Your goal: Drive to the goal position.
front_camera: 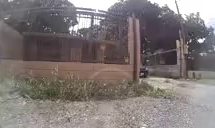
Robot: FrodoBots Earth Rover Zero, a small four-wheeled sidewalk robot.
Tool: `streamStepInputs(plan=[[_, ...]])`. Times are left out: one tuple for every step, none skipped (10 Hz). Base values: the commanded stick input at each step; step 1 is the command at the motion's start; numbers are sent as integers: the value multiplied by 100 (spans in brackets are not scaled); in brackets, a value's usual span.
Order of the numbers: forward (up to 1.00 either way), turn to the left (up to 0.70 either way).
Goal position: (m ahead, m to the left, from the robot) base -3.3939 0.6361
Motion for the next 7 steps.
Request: streamStepInputs(plan=[[0, 50], [0, 50], [0, 50], [0, 50], [0, 50], [0, 50], [0, 50]])
